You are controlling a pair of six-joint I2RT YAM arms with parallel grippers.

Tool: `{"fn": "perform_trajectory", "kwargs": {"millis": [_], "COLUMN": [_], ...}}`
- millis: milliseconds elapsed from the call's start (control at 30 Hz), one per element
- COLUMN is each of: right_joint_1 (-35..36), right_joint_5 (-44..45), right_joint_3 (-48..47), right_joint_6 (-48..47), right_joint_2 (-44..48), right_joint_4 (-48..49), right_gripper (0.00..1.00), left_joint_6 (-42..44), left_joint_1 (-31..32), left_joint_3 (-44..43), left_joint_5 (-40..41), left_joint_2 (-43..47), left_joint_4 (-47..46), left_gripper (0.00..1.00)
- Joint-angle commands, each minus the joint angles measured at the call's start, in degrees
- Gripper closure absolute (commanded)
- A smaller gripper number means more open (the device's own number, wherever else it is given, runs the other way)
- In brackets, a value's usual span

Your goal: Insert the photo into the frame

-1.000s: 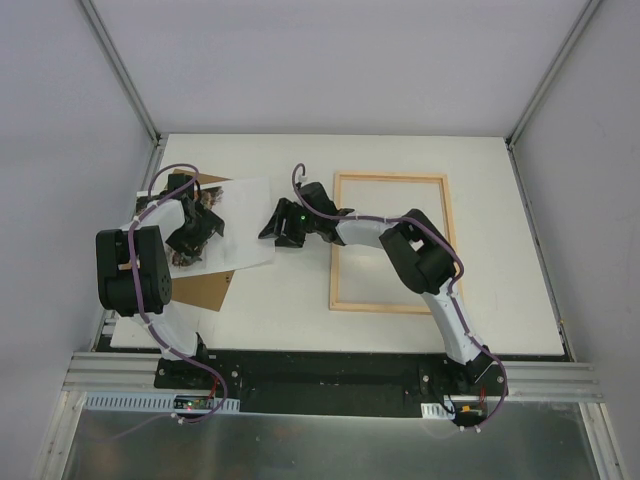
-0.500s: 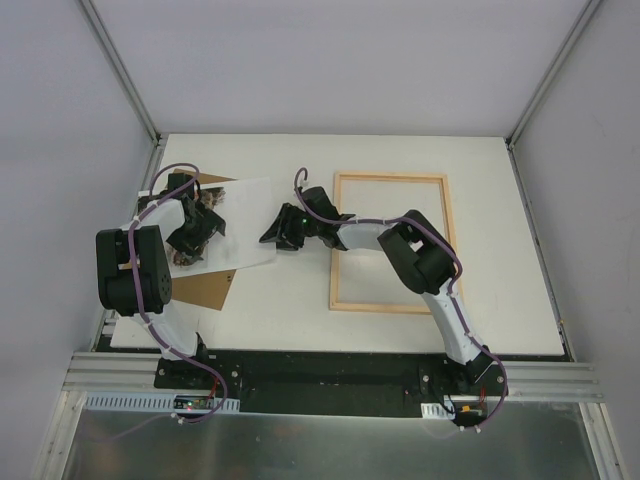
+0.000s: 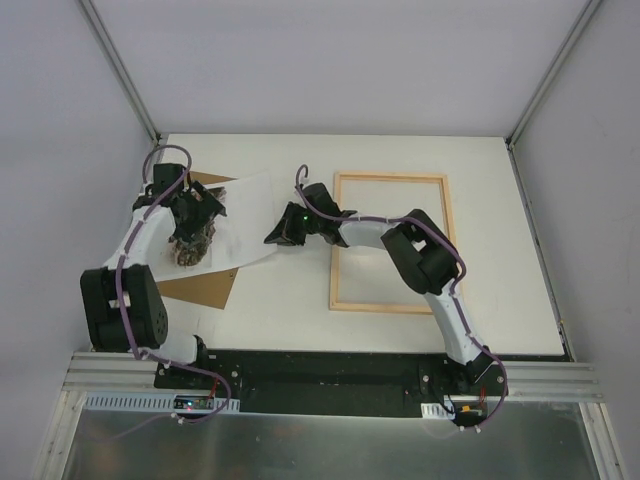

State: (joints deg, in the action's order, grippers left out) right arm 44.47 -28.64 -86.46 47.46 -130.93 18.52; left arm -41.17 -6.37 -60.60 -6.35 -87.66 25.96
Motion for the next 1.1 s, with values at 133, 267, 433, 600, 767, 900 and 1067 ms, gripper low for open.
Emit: {"fn": "perform_trajectory", "kwargs": {"millis": [133,267,433,600,767,900,1067], "right_joint_1": [-1.7,-2.9,-5.9,-9.0,-11.3,-12.9,-13.6], "right_joint_5": [-1.2,-0.5,0.8,-0.4,-0.2,0.5,1.4], "right_joint_3": [-2.8,-5.6,-10.1,-13.8,-19.4,-22.3,-25.0], "right_joint_6": [-4.3,-6.7,-8.4,-7.9,-9.0,-9.9,-10.9], "right_joint_2": [14.7,20.2,26.4,31.0,33.4,34.8,35.8], "right_joint_4": [-8.7,-17.5,-32.4,-41.1,-49.0,-54.0,-58.4], "right_gripper": [0.99,0.99,0.99,0.99,0.99,0.99,0.99], "left_joint_6": [15.3,23.8,32.6,42.3,48.5,52.2,55.5], "left_joint_1": [8.4,17.0,24.9,33.2,41.4,45.2,46.9], "left_joint_3": [-4.4,-5.4,-6.2,-7.3,-8.0,-8.3,-10.2], "left_joint_5": [4.9,9.7,8.7,7.6,11.0,13.3,9.6], "left_joint_2": [20.2,26.6,32.3,34.5,31.4,29.6,28.0], "left_joint_4": [0.5,-1.7,-5.8,-8.3,-9.5,-11.2,-11.5], "left_gripper": [0.14,0.15,0.22,0.25,0.26,0.25,0.24]}}
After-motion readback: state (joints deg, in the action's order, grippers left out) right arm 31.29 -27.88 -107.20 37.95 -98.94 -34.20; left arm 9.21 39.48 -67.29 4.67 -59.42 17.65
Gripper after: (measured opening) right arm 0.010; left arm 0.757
